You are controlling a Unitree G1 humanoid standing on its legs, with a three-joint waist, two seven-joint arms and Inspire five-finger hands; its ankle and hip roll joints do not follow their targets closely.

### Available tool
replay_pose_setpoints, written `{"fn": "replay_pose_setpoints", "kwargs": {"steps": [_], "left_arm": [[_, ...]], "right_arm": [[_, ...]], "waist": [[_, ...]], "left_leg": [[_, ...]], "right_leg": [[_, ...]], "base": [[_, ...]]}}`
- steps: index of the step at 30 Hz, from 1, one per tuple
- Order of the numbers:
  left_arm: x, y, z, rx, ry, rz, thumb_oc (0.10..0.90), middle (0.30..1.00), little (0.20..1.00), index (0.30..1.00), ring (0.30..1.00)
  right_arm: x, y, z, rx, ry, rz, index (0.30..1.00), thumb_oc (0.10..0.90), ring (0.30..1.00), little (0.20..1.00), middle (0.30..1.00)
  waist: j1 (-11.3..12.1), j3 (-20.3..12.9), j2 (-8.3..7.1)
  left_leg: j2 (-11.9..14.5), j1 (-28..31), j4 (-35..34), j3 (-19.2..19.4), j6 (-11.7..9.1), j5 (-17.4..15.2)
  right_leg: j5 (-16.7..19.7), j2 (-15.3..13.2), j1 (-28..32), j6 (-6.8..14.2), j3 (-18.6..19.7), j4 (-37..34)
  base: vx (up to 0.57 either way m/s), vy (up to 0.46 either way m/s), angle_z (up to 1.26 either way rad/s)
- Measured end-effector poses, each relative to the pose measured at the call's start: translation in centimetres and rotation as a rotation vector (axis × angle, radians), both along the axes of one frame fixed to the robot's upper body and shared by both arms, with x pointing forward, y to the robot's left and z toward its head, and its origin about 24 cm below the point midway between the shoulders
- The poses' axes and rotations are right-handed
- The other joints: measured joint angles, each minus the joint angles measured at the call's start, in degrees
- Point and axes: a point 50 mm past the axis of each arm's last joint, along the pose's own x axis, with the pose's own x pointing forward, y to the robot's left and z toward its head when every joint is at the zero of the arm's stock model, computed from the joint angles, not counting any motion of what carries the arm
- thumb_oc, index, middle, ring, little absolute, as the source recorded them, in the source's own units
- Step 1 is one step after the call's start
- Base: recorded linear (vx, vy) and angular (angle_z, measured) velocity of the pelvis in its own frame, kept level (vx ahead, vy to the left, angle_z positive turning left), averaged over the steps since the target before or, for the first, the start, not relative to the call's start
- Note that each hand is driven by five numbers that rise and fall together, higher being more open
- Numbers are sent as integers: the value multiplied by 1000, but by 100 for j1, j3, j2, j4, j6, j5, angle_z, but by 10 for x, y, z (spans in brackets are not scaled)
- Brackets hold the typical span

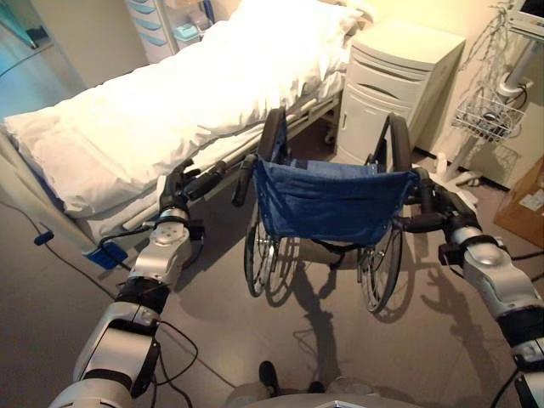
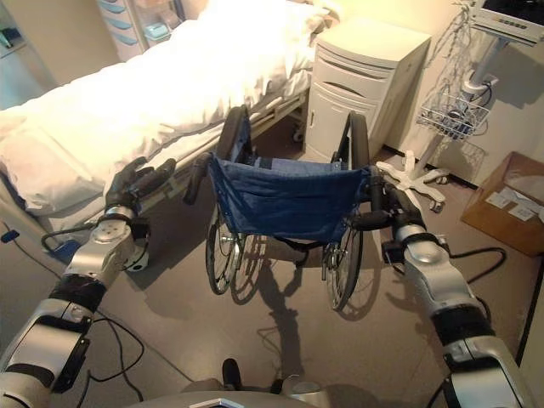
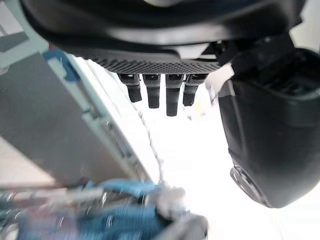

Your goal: Push the wheelchair next to the bed

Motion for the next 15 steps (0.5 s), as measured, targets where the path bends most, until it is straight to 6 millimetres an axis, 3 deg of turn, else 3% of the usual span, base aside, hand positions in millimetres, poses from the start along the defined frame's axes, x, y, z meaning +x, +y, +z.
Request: {"fn": "replay_pose_setpoints", "kwargs": {"steps": [3,9,15], "left_arm": [[-19,19,-6,-20,-31,77,800,900,900,900,900],[-72,47,-53,-46,67,236,800,900,900,900,900],[-100,26,-101,-142,185,263,800,900,900,900,900]], "right_arm": [[-12,-9,0,10,-33,-49,900,800,900,900,900],[-37,-25,-16,142,-139,-299,900,800,900,900,900],[-50,-24,-30,225,-273,-666,900,800,900,900,900]], "waist": [[22,1,-1],[150,4,-7],[297,4,-1]], "left_leg": [[-39,72,-247,54,-16,50],[-97,215,-288,191,-7,59],[-244,185,-289,-6,78,134]], "right_leg": [[-13,-34,20,74,105,-94],[52,-99,326,201,-38,-456],[14,-168,401,319,95,-523]], "base": [[30,-13,26],[20,-5,16],[10,1,23]]}}
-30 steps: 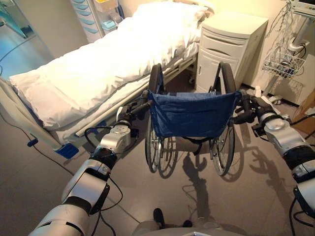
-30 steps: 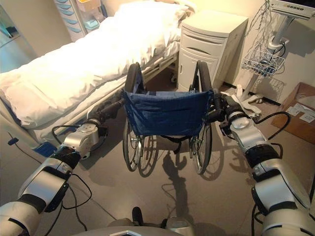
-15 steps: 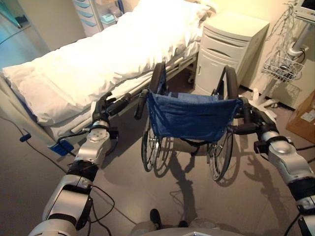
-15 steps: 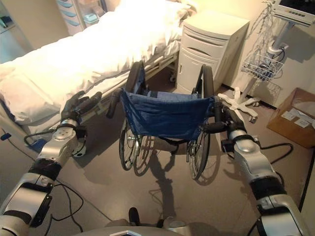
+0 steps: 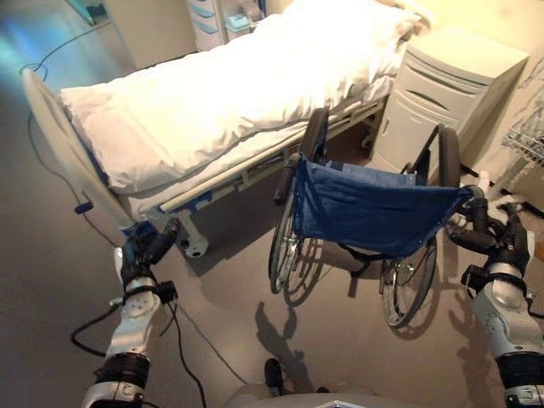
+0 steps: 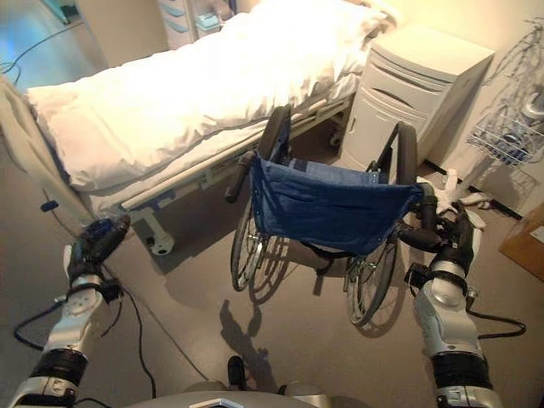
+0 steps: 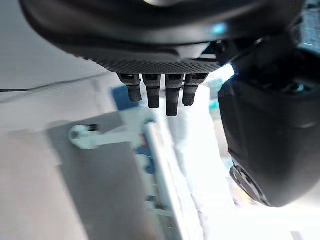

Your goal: Push the wheelchair next to the bed

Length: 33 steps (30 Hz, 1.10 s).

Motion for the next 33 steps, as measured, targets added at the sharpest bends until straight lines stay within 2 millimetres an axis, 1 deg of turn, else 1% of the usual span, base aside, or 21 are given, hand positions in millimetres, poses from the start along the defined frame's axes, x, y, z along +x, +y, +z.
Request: {"fn": "replay_pose_setpoints", "kwargs": {"steps": [1,2,3,4,5,7,12,14,15,16,18,19,20,21,22,24,26,29,30,32,33], "left_arm": [[-8,-4,-11,-22,29,12,800,900,900,900,900],[-11,-6,-16,-33,45,14,800,900,900,900,900],[-18,-9,-24,-35,79,6,800,900,900,900,900],[-22,-10,-28,-35,101,4,800,900,900,900,900],[-27,-10,-33,-36,123,5,800,900,900,900,900],[-31,-14,-39,-42,151,-7,800,900,900,900,900],[-36,-29,-51,-62,192,-78,800,900,900,900,900],[-44,-35,-64,-97,237,-95,800,900,900,900,900],[-47,-37,-68,-109,254,-98,800,900,900,900,900],[-53,-39,-75,-124,284,-106,800,900,900,900,900],[-62,-42,-82,-138,324,-123,800,900,900,900,900],[-69,-43,-87,-147,347,-132,800,900,900,900,900],[-77,-44,-92,-156,380,-138,800,900,900,900,900],[-81,-44,-95,-162,395,-137,800,900,900,900,900],[-89,-43,-100,-170,429,-130,800,900,900,900,900],[-99,-42,-106,-179,473,-122,800,900,900,900,900],[-115,-39,-113,-186,531,-104,800,900,900,900,900],[-126,-39,-119,-201,577,-100,800,900,900,900,900],[-127,-39,-119,-203,580,-101,800,900,900,900,900],[-133,-38,-122,-206,608,-103,800,900,900,900,900],[-135,-37,-123,-208,615,-102,800,900,900,900,900]], "right_arm": [[-4,0,-4,31,-38,-91,900,800,900,900,900],[-6,-1,-5,61,-62,-142,900,800,900,900,900],[-12,-3,-5,99,-117,-250,900,800,900,900,900],[-14,-5,-3,126,-158,-311,900,800,900,900,900],[-15,-7,-1,139,-183,-351,900,800,900,900,900],[-16,-7,-6,160,-205,-406,900,800,900,900,900],[-12,-1,-9,234,-269,-447,900,800,900,900,900],[-11,8,-18,359,-337,-417,900,800,900,900,900],[-12,10,-22,382,-342,-398,900,800,900,900,900],[-15,13,-31,413,-337,-355,900,800,900,900,900],[-24,21,-47,424,-287,-270,900,800,900,900,900],[-32,25,-61,414,-222,-217,900,800,900,900,900],[-43,30,-80,399,-120,-166,900,800,900,900,900],[-49,31,-89,391,-66,-147,900,800,900,900,900],[-59,34,-106,377,42,-107,900,800,900,900,900],[-76,37,-126,391,149,-96,900,800,900,900,900],[-100,42,-150,410,285,-83,900,800,900,900,900],[-129,44,-169,416,434,-66,900,800,900,900,900],[-135,44,-172,413,469,-63,900,800,900,900,900],[-156,46,-186,377,653,3,900,800,900,900,900],[-161,47,-188,380,691,16,900,800,900,900,900]], "waist": [[48,0,0],[78,0,1],[147,0,2],[154,-1,4],[160,-4,8],[255,-12,23],[263,-35,61],[192,-42,58],[163,-45,63],[120,-49,64],[101,-60,50],[70,-69,38],[53,-97,20],[18,-100,13],[-50,-112,-4],[-91,-126,-20],[-141,-191,-57],[-205,-192,-58],[-202,-193,-56],[-190,-278,-44],[-191,-287,-42]], "left_leg": [[-20,-1,0,-44,0,-1],[-31,-1,0,-70,-1,-1],[-40,3,-1,-97,-11,-8],[-49,11,-1,-109,-22,-15],[-51,15,0,-114,-23,-16],[-48,16,0,-120,-22,-15],[-51,19,-1,-116,-22,-15],[-42,27,-1,-108,-24,-17],[-42,25,-1,-105,-24,-17],[-39,24,0,-96,-24,-18],[-25,27,0,-46,-23,-18],[-18,32,0,-11,-13,-26],[-14,42,-1,36,-2,-33],[-9,46,0,42,-1,-35],[-6,47,-2,50,0,-37],[6,53,-2,85,1,-38],[30,64,-2,171,12,-50],[46,103,-2,222,13,-50],[50,109,-2,233,13,-50],[80,93,-3,340,13,-52],[81,92,-3,344,13,-52]], "right_leg": [[-5,-6,17,8,57,-14],[-7,-9,32,12,58,-33],[-7,-8,68,13,56,-73],[-6,-6,99,13,56,-102],[-6,-6,108,13,56,-104],[-6,0,114,13,55,-108],[-7,-4,116,14,58,-105],[-7,-1,113,14,75,-104],[-7,-1,104,14,78,-100],[-7,-1,92,14,89,-93],[-6,4,72,13,166,-92],[-6,4,64,13,191,-86],[-7,3,67,14,217,-83],[-7,3,57,14,235,-79],[-7,3,53,14,251,-79],[-6,6,32,13,299,-71],[-7,12,-5,14,364,-62],[-7,11,-18,17,418,-19],[-7,11,-29,17,435,-7],[-16,18,-115,21,535,23],[-19,19,-117,27,539,26]], "base": [[19,7,19],[20,8,18],[18,7,17],[17,5,16],[13,2,10],[6,0,3],[-2,1,-1],[-14,0,-5],[-21,-7,-4],[-26,-18,-9],[-31,-27,-16],[-43,-37,-15],[-35,-31,-14],[-31,-33,-11],[-29,-30,-10],[-28,-28,-13],[-21,-14,-18],[-37,-8,-12],[-43,1,-15],[-40,-4,-20],[-36,-8,-13]]}}
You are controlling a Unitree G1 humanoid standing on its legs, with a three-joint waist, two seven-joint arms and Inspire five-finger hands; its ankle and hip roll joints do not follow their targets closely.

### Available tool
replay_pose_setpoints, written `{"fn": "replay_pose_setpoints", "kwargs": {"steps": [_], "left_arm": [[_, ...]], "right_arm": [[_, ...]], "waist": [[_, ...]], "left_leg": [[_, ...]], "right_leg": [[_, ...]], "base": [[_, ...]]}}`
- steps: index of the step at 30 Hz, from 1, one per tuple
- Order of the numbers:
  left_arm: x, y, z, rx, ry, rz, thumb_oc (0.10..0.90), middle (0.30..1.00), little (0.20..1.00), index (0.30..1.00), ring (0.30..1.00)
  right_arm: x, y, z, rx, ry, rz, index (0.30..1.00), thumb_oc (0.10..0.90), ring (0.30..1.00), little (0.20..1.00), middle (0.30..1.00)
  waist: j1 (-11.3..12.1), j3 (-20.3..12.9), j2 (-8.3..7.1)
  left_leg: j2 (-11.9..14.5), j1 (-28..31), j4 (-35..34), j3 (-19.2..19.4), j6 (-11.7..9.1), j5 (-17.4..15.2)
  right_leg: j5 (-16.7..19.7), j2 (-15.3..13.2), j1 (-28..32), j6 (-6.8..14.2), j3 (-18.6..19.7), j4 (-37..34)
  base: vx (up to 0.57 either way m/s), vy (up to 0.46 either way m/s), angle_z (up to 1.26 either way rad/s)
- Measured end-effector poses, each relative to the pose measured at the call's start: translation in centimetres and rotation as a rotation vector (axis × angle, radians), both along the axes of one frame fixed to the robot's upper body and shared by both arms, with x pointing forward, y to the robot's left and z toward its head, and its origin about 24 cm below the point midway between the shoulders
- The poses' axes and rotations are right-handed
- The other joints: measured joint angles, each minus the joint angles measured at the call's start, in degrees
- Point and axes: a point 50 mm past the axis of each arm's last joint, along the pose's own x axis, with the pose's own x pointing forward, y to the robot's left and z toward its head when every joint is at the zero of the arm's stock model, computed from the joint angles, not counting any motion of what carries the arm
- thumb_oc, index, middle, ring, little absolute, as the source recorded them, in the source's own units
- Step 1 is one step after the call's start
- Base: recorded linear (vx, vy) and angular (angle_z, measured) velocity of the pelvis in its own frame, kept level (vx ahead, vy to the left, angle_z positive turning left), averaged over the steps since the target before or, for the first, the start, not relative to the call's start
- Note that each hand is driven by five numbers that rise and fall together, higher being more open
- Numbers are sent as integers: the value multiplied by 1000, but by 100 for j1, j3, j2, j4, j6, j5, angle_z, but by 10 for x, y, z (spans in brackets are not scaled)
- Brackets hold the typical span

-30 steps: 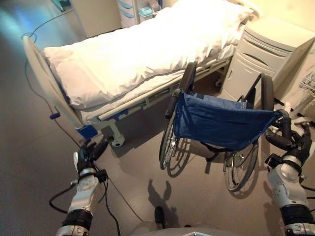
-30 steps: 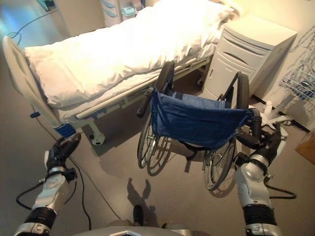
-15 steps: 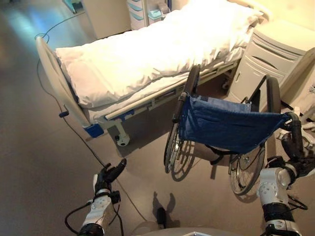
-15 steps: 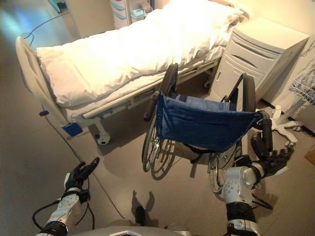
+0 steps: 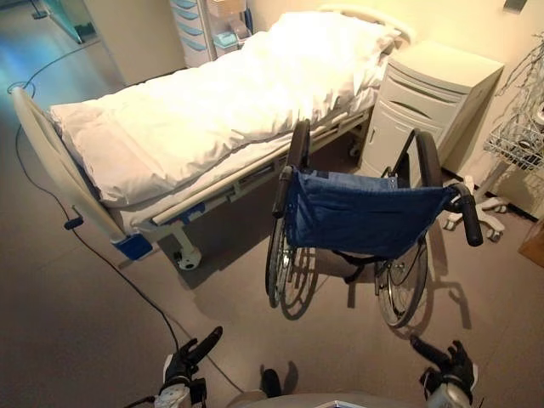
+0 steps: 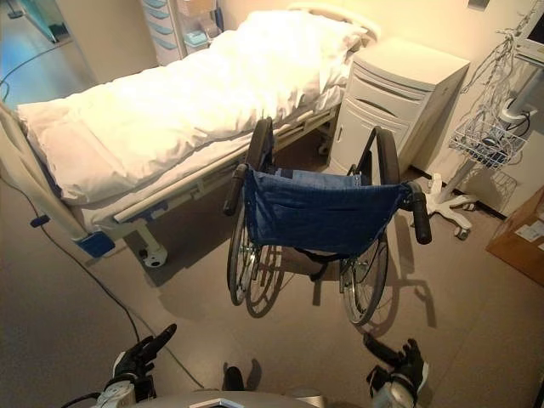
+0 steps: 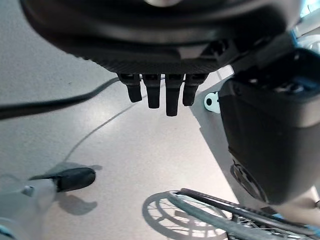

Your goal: Push the wheelchair next to the bed

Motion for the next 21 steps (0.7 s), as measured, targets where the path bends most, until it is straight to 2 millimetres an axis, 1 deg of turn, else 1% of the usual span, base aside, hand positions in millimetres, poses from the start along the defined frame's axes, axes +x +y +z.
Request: {"fn": "replay_pose_setpoints", "kwargs": {"steps": [1,3,5,7,8,10,12,16,17,21], "left_arm": [[-3,1,-1,-2,13,1,800,900,900,900,900],[-6,0,-3,-19,30,-8,800,900,900,900,900],[-8,-1,-4,-35,38,-25,800,900,900,900,900],[-8,-5,-6,-70,41,-55,800,900,900,900,900],[-8,-6,-6,-79,39,-62,800,900,900,900,900],[-7,-12,-7,-112,48,-136,800,900,900,900,900],[-8,-19,-9,-150,65,-186,800,900,900,900,900],[-13,-32,-13,-218,104,-263,800,900,900,900,900],[-15,-39,-15,-242,120,-292,800,900,900,900,900],[-17,-44,-16,-256,155,-393,800,900,900,900,900]], "right_arm": [[-15,2,-6,22,82,35,900,800,900,900,900],[-31,7,-14,81,212,117,900,800,900,900,900],[-44,11,-18,149,263,134,900,800,900,900,900],[-55,21,-23,281,301,201,900,800,900,900,900],[-56,24,-24,301,307,227,900,800,900,900,900],[-55,34,-26,364,321,351,900,800,900,900,900],[-49,36,-26,376,302,384,900,800,900,900,900],[-36,38,-25,339,308,493,900,800,900,900,900],[-31,37,-24,310,309,544,900,800,900,900,900],[-23,36,-22,273,313,621,900,800,900,900,900]], "waist": [[-17,-16,3],[-11,-77,25],[-9,-84,40],[-9,-95,66],[-14,-95,67],[-14,-104,88],[-13,-105,108],[-6,-101,122],[-6,-103,138],[-4,-114,175]], "left_leg": [[5,1,0,11,3,-2],[13,-52,1,17,8,-5],[12,-49,0,22,9,-5],[17,-52,0,48,10,-5],[18,-53,0,53,10,-5],[20,-68,0,72,10,-5],[18,-73,0,78,10,-5],[19,-78,1,79,11,-5],[18,-84,1,79,11,-5],[27,-87,1,78,10,-5]], "right_leg": [[-4,0,-20,6,9,28],[-19,3,-104,10,30,93],[-16,4,-107,13,49,99],[-13,7,-131,16,91,121],[-13,8,-137,16,96,127],[-16,6,-179,15,109,169],[-14,2,-186,17,115,168],[1,2,-192,-8,114,167],[1,2,-197,-9,114,165],[-2,12,-200,-19,112,165]], "base": [[-30,-11,-6],[-20,-12,-6],[-21,-14,-4],[-34,-9,-8],[-26,-3,-8],[-26,-3,-4],[0,0,0],[-33,17,0],[0,0,0],[0,0,0]]}}
